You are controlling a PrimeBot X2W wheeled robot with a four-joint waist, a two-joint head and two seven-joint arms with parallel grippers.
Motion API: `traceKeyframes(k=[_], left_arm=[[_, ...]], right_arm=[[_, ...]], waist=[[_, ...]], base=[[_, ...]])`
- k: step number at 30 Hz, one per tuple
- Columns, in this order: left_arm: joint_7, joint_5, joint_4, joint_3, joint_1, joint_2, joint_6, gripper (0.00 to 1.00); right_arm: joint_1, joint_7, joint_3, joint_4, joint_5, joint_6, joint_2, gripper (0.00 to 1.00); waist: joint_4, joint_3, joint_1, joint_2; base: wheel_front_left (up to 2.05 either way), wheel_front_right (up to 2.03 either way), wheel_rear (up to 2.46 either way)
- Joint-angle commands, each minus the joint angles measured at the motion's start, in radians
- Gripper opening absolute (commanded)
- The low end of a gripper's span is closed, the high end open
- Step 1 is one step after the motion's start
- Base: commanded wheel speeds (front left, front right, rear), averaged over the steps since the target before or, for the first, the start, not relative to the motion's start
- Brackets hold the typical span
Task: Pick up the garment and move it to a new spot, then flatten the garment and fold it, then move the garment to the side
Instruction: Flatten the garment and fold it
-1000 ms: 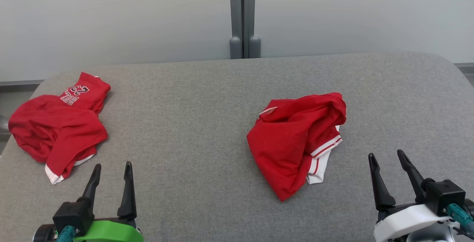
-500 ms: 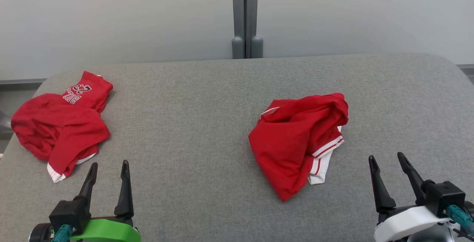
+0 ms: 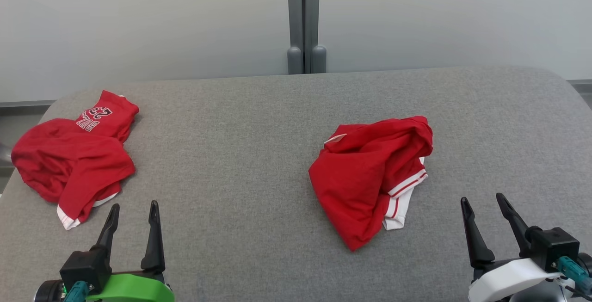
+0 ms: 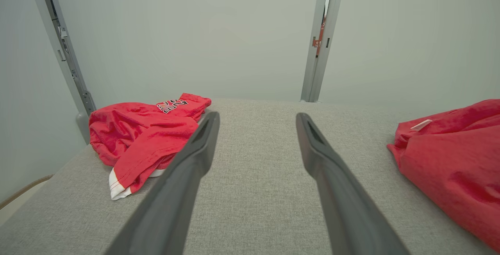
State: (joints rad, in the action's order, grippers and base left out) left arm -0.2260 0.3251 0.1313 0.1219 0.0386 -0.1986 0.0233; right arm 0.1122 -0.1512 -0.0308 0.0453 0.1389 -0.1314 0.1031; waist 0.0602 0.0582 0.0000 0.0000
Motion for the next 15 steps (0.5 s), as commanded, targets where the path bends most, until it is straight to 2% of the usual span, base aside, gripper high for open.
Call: traceKeyframes(k=[1,7,15], left_arm=[[-0.006,0.011,0.002,0.000,0.004,-0.004,0.004,1.00],[-0.011,0.008,0.004,0.010,-0.010,0.008,0.012,1.00],[-0.019,-0.005,0.017,0.032,-0.039,0.024,0.015,1.00]], right_arm=[[-0.015,-0.006,0.000,0.005,0.007,0.001,0.005,1.00],[-0.077,0.006,0.026,0.027,0.003,0.001,0.038,1.00],[-0.247,0.038,0.105,0.125,0.013,0.001,0.135,1.00]], waist=[[0.001,-0.001,0.0000,0.0000],[0.010,-0.018,0.0000,0.0000],[0.037,-0.062,0.0000,0.0000]], base=[[0.00,0.00,0.00],[0.00,0.00,0.00],[0.00,0.00,0.00]])
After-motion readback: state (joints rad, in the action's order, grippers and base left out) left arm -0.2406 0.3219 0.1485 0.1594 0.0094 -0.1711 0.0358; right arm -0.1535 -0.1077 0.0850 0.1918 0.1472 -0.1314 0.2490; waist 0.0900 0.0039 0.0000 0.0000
